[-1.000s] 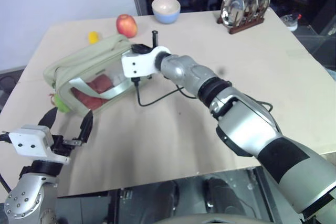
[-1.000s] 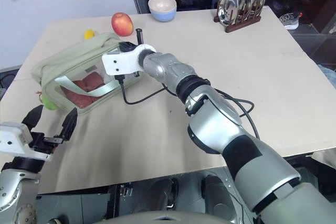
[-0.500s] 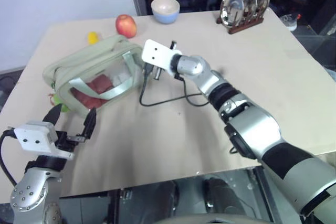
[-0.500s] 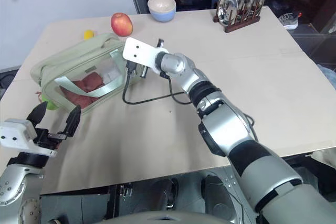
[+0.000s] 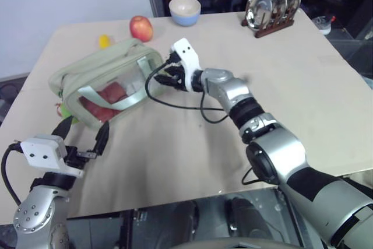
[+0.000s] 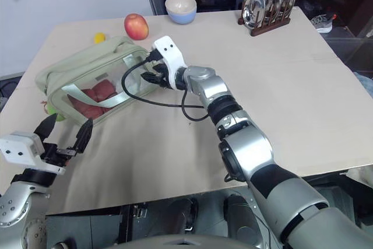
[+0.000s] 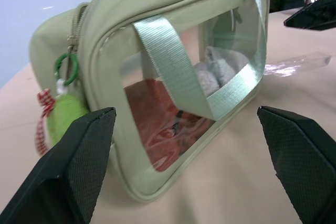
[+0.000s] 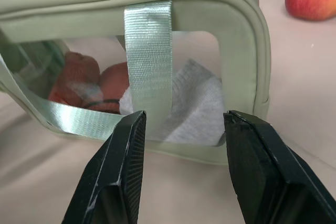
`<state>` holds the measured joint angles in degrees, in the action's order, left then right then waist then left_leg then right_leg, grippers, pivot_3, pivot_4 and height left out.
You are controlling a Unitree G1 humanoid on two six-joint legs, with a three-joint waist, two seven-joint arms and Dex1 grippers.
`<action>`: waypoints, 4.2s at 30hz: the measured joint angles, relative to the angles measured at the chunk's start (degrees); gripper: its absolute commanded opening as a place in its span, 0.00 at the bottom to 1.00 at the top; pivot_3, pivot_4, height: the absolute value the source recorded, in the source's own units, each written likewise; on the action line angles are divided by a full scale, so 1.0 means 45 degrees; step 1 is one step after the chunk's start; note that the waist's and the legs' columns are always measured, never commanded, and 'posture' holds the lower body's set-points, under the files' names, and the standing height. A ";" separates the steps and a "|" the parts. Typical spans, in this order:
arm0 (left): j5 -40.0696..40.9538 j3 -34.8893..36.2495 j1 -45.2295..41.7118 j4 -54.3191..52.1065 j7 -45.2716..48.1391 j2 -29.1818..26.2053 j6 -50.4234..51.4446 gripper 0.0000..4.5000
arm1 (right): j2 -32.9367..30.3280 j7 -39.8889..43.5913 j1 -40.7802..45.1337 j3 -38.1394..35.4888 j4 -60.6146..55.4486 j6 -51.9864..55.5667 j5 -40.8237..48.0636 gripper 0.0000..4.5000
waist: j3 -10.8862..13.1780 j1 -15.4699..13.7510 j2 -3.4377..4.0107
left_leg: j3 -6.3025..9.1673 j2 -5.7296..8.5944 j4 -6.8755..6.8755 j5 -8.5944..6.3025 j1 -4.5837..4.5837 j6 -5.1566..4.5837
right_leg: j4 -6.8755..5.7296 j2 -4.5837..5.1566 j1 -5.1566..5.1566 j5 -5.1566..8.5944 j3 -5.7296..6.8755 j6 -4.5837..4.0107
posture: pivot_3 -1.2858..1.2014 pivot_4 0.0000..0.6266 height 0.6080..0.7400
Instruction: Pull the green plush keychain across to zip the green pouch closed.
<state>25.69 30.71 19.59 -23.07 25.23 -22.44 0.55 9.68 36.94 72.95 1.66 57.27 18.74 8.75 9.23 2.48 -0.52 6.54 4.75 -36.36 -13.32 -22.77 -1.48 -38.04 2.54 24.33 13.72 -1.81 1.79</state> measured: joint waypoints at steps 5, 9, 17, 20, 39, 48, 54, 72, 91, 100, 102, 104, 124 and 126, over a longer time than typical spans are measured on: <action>0.0023 0.0036 0.0200 -0.0234 -0.0047 0.0005 0.0002 1.00 | 0.0017 0.0237 0.0013 -0.0061 -0.0244 0.0415 0.0918 0.52 | -0.0001 0.0002 -0.0001 | -0.0003 0.0001 0.0000 -0.0001 -0.0003 -0.0002 | 0.0001 0.0003 0.0000 0.0000 0.0000 0.0001 | 0.52 0.24 1.00; -0.0037 0.0039 0.0185 -0.0291 -0.0107 0.0003 0.0006 1.00 | -0.0009 0.0705 -0.0178 0.1380 -0.1769 -0.1256 0.0254 0.52 | 0.0001 0.0037 0.0002 | -0.0004 -0.0001 0.0003 -0.0002 -0.0002 -0.0002 | -0.0001 -0.0001 0.0005 0.0000 0.0002 0.0001 | 0.52 0.24 1.00; -0.0832 -0.0030 -0.0691 -0.1027 0.0148 -0.2392 0.1440 1.00 | -0.3225 0.3154 -0.4702 0.4434 -0.7889 -0.4014 -0.1810 0.99 | -0.0044 -0.0342 -0.0066 | 0.0055 0.0028 -0.0075 -0.0002 -0.0008 -0.0003 | 0.0011 0.0022 -0.0046 -0.0003 0.0074 0.0008 | 0.52 0.24 1.00; -0.0140 0.0475 -0.1429 -0.1831 0.0261 -0.5000 0.4553 1.00 | -0.5690 0.4923 -0.6832 0.4235 -1.1232 -0.3353 -0.0764 0.99 | -0.0043 -0.0379 -0.0073 | 0.0108 0.0020 -0.0086 -0.0034 -0.0002 -0.0056 | 0.0016 0.0017 -0.0085 -0.0002 0.0121 0.0008 | 0.52 0.24 1.00; -0.1080 -0.3116 -0.7829 0.3645 0.4510 -1.1366 0.6229 1.00 | -0.7868 0.3284 -0.9497 -0.0154 -1.7583 0.1606 0.4482 0.99 | 0.0017 -0.0197 0.0006 | 0.0034 0.0004 0.0002 0.0003 -0.0014 0.0005 | 0.0033 0.0025 -0.0022 -0.0001 0.0046 0.0004 | 0.52 0.24 1.00; -0.2846 -0.4629 -0.9428 0.4398 0.5426 -1.1443 0.4773 1.00 | -0.9214 0.3142 -1.0904 -0.1111 -1.8175 0.1682 0.4995 0.99 | 0.0020 -0.0374 -0.0001 | 0.0032 0.0003 -0.0006 -0.0028 -0.0023 -0.0052 | 0.0026 0.0025 -0.0021 -0.0001 0.0047 0.0005 | 0.52 0.24 1.00; -0.3996 -0.6438 -1.2133 0.4691 0.5961 -1.1274 0.4882 1.00 | -0.9424 0.3137 -1.1288 -0.1062 -1.8378 0.1030 0.4680 0.99 | 0.0019 -0.0373 -0.0004 | 0.0028 0.0006 -0.0029 -0.0027 -0.0021 -0.0055 | 0.0012 0.0018 -0.0030 -0.0001 0.0057 0.0009 | 0.52 0.24 1.00; -0.5958 -0.8452 -1.3333 0.5511 0.7094 -0.9132 0.4912 0.07 | -0.9929 0.2507 -1.1776 -0.1094 -1.9176 0.1076 0.4802 1.00 | 0.0024 -0.0355 -0.0013 | 0.0030 0.0001 -0.0092 -0.0024 -0.0030 -0.0054 | -0.0006 0.0006 -0.0041 -0.0001 0.0062 0.0011 | 0.52 0.24 1.00; -0.4297 -0.8302 -1.3728 0.4373 0.8136 -0.6170 0.1745 0.02 | -1.0686 0.2357 -1.1982 -0.1632 -1.9111 0.1149 0.4811 1.00 | 0.0031 -0.0439 -0.0027 | 0.0062 0.0005 -0.0188 -0.0017 -0.0076 -0.0040 | -0.0013 0.0015 -0.0054 -0.0003 0.0095 0.0012 | 0.52 0.24 1.00; -0.4761 -0.9455 -1.4013 0.4743 0.9124 -0.5164 0.0376 0.32 | -1.1569 0.2129 -1.3043 -0.2650 -1.9836 0.1596 0.5086 1.00 | 0.0031 -0.0377 -0.0026 | 0.0051 0.0000 -0.0194 -0.0047 -0.0026 -0.0091 | -0.0016 0.0010 -0.0109 -0.0003 0.0086 0.0014 | 0.52 0.24 1.00; -0.4588 -0.9420 -1.3972 0.4682 0.9178 -0.5032 0.0469 0.42 | -1.1566 0.1986 -1.2924 -0.2566 -2.0075 0.1714 0.5156 1.00 | 0.0032 -0.0373 -0.0026 | 0.0052 0.0000 -0.0199 -0.0049 -0.0025 -0.0094 | -0.0018 0.0010 -0.0110 -0.0003 0.0087 0.0014 | 0.52 0.24 1.00; -0.3814 -0.8955 -1.3650 0.4188 0.9193 -0.5044 0.1349 0.42 | -1.1556 0.1832 -1.2346 -0.2186 -2.0318 0.1876 0.5146 1.00 | 0.0032 -0.0287 -0.0026 | 0.0045 -0.0002 -0.0203 -0.0049 -0.0024 -0.0094 | -0.0021 0.0007 -0.0107 -0.0002 0.0077 0.0016 | 0.52 0.24 1.00; 0.2397 0.2003 -0.3074 -0.0033 0.6841 -0.4610 0.8174 0.42 | -0.8741 0.1980 -0.6258 0.4668 -1.4660 -0.0941 -0.1351 0.94 | 0.0034 -0.0443 -0.0037 | 0.0069 0.0003 -0.0170 -0.0022 0.0000 -0.0034 | 0.0012 0.0026 -0.0113 -0.0003 0.0097 0.0006 | 0.52 0.24 1.00; 0.2090 0.1937 -0.2990 0.0167 0.6424 -0.4142 0.7580 0.54 | -0.8693 0.2227 -0.6164 0.4956 -1.4051 -0.1405 -0.1794 0.80 | 0.0030 -0.0563 -0.0043 | 0.0073 0.0011 -0.0178 -0.0022 -0.0002 -0.0034 | 0.0015 0.0031 -0.0118 -0.0003 0.0105 0.0005 | 0.52 0.24 1.00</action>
<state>35.10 39.42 6.13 -22.32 54.13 -41.08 34.66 -29.44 46.96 45.22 23.96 -5.96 12.42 0.68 9.36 -0.06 -0.71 6.87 4.79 -37.16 -13.42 -22.78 -1.63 -37.97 2.68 23.80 13.71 -1.33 1.81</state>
